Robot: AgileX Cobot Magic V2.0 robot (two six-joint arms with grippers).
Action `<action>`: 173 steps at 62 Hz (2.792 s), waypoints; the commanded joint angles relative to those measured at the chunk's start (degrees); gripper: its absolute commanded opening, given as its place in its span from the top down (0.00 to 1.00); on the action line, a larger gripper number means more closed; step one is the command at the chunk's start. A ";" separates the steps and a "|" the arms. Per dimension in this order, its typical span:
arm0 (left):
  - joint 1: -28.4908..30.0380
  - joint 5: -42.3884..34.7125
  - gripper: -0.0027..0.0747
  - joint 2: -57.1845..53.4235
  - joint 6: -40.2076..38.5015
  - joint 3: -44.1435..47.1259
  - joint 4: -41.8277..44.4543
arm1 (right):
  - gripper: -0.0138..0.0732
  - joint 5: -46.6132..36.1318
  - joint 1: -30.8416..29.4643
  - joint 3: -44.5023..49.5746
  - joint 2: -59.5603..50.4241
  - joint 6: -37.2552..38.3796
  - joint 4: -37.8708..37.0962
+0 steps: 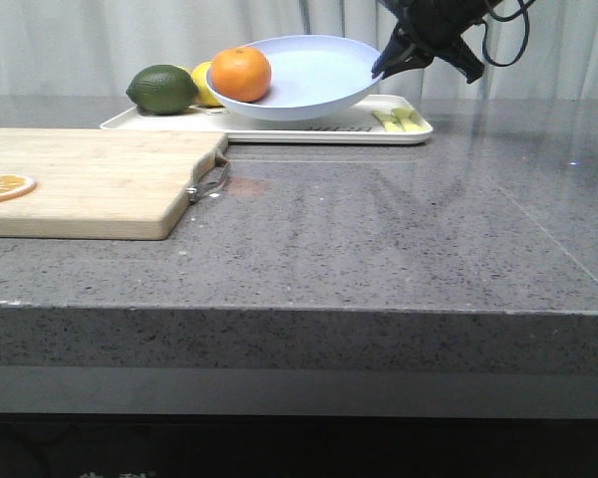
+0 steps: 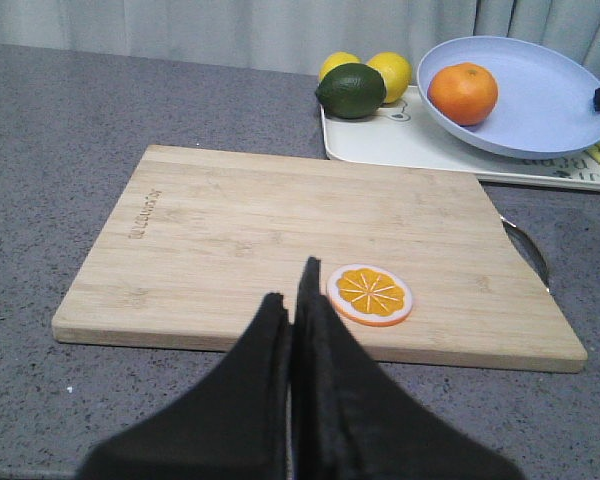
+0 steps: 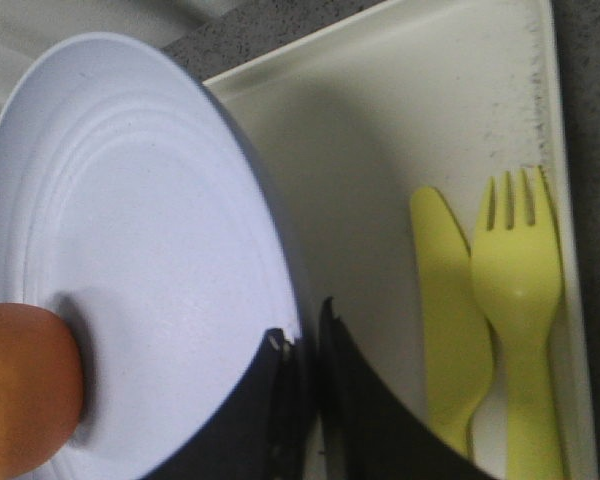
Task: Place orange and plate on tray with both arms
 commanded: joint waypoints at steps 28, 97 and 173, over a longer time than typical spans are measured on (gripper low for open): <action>0.10 -4.79 0.99 0.53 -0.54 -1.31 -0.12 | 0.84 -5.39 1.65 -2.36 -1.86 0.49 4.63; 0.10 -4.90 0.99 0.53 -0.54 -1.18 -0.12 | 0.92 25.43 -2.21 -2.40 -20.47 -7.01 -14.69; 0.10 -4.78 0.99 0.53 -0.54 -1.18 -0.12 | 0.92 -10.49 -2.21 107.52 -102.59 -15.05 -30.77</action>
